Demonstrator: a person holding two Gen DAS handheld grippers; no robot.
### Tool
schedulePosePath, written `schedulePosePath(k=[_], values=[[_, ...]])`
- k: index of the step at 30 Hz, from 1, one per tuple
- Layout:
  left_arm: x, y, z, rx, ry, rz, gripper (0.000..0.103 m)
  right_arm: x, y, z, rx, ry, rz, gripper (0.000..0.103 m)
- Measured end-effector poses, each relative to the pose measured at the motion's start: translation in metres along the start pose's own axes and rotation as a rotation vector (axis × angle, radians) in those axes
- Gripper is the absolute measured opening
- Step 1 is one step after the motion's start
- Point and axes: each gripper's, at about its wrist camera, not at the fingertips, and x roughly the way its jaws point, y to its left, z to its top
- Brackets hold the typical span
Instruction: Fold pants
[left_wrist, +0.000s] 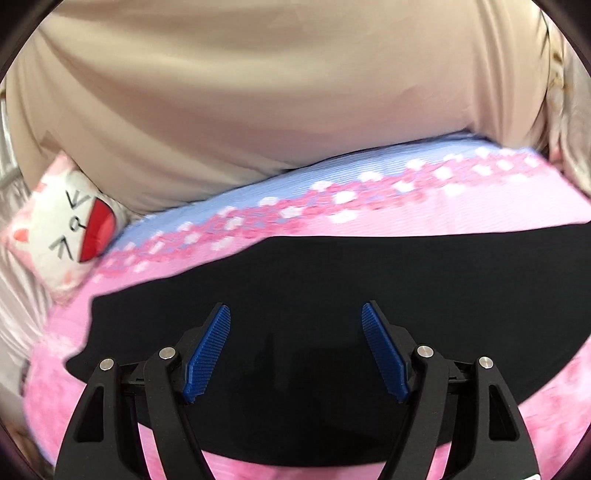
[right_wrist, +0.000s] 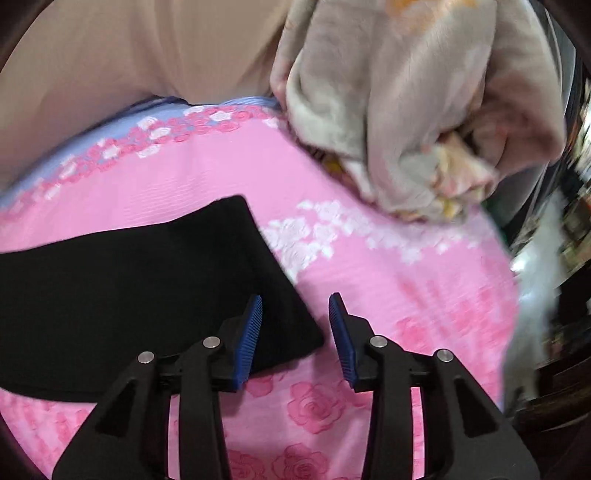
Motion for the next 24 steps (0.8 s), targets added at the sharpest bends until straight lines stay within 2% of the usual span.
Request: schedulePosePath(k=[3, 4, 7, 9, 10, 11, 13, 15, 16, 18, 20, 24], values=[[0.002, -0.019, 0.000, 0.010, 0.037, -0.034, 0.071, -0.014, -0.003, -0.008, 0.001, -0.032, 0.013, 0.033], [0.005, -0.027, 0.001, 0.035, 0.071, -0.040, 0.071, -0.012, -0.001, -0.007, 0.008, -0.037, 0.032, 0.033], [0.012, -0.040, 0.001, 0.071, 0.135, -0.021, 0.082, -0.004, 0.004, -0.008, 0.000, -0.010, 0.100, 0.033], [0.013, -0.046, 0.001, 0.079, 0.138, -0.013, 0.084, 0.008, 0.009, -0.011, -0.028, 0.007, 0.085, 0.031], [0.013, -0.048, 0.001, 0.084, 0.143, -0.016, 0.087, 0.008, 0.010, -0.010, -0.033, 0.002, 0.084, 0.027], [0.013, -0.051, 0.002, 0.091, 0.150, -0.015, 0.087, 0.007, 0.010, -0.010, -0.037, 0.000, 0.089, 0.014], [0.013, -0.057, 0.004, 0.120, 0.174, 0.000, 0.087, -0.003, 0.009, -0.005, -0.056, -0.029, 0.058, 0.008], [0.018, -0.061, 0.007, 0.155, 0.222, 0.065, 0.087, -0.011, -0.001, 0.004, -0.030, -0.062, 0.057, 0.008], [0.018, -0.065, 0.008, 0.176, 0.215, 0.073, 0.087, -0.006, -0.005, 0.005, -0.027, -0.054, 0.064, 0.008], [0.014, -0.065, 0.008, 0.163, 0.180, 0.064, 0.087, 0.018, -0.003, -0.001, -0.050, -0.005, 0.039, 0.010], [0.016, -0.064, 0.009, 0.140, 0.193, 0.032, 0.087, 0.007, 0.002, 0.002, -0.070, -0.021, 0.045, 0.013], [0.021, -0.060, 0.009, 0.108, 0.209, -0.027, 0.087, -0.033, 0.009, 0.005, -0.033, -0.140, 0.107, 0.013]])
